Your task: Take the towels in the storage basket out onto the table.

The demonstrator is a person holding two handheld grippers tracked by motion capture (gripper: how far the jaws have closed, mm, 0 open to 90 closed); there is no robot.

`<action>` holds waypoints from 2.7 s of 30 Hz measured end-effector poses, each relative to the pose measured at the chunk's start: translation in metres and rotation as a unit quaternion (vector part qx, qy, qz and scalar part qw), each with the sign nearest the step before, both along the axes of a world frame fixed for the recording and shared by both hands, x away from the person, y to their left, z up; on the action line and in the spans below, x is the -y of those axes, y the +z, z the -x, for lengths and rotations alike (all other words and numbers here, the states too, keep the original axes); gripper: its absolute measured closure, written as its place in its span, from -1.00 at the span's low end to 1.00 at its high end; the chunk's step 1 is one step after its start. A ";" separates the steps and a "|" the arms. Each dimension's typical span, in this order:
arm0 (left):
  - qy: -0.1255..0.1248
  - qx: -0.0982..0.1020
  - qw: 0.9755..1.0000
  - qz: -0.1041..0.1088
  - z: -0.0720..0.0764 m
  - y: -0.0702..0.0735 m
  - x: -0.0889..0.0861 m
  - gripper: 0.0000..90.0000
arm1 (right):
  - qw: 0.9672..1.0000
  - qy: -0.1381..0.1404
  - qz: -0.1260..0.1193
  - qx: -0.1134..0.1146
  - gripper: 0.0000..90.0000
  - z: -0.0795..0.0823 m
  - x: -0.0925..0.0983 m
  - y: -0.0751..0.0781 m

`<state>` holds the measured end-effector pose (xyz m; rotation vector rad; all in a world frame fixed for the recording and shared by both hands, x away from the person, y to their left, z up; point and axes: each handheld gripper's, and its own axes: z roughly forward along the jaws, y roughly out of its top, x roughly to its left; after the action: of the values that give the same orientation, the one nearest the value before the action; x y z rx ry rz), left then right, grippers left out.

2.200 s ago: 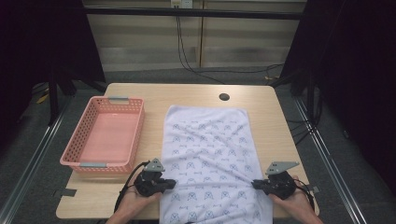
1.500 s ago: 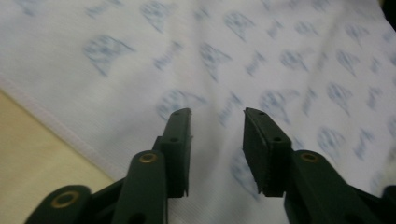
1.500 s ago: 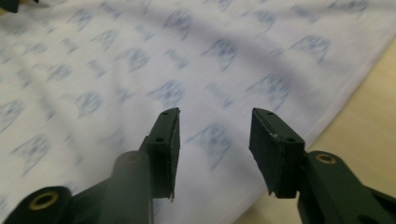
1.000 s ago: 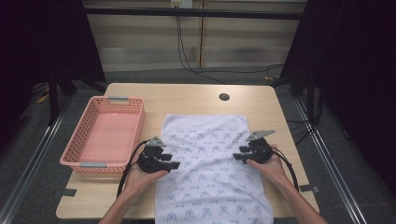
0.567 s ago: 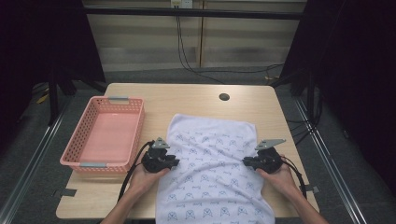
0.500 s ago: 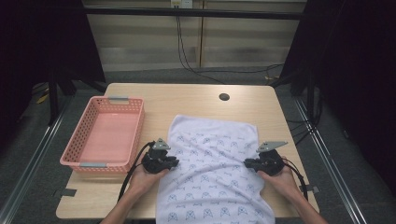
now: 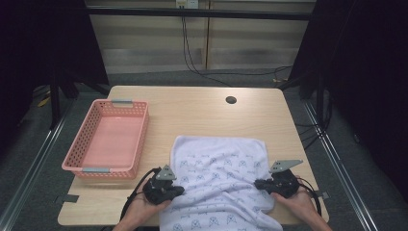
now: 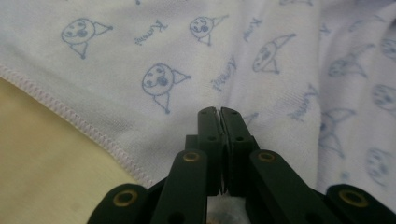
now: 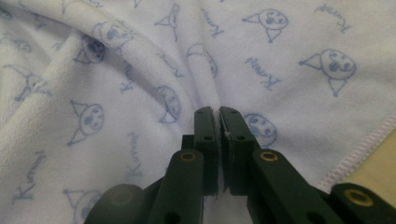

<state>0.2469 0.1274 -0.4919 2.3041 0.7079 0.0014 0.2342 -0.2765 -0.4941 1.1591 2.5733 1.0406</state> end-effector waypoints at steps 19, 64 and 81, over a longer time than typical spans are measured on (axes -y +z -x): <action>0.047 0.000 0.998 0.044 -0.036 0.012 -0.010 0.47 | 0.997 -0.061 -0.014 0.040 0.31 -0.022 0.019 0.020; 0.132 0.017 0.991 0.018 -0.102 -0.007 0.000 0.53 | 0.994 -0.098 -0.035 0.027 0.90 -0.083 0.027 0.003; 0.128 0.083 0.976 0.152 -0.129 0.083 -0.015 0.93 | 0.978 -0.112 -0.143 0.101 0.91 -0.103 0.046 0.076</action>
<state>0.3757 0.1422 -0.4089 1.8850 0.8498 0.1897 0.3368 -0.3225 -0.4179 1.2925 2.1320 1.4227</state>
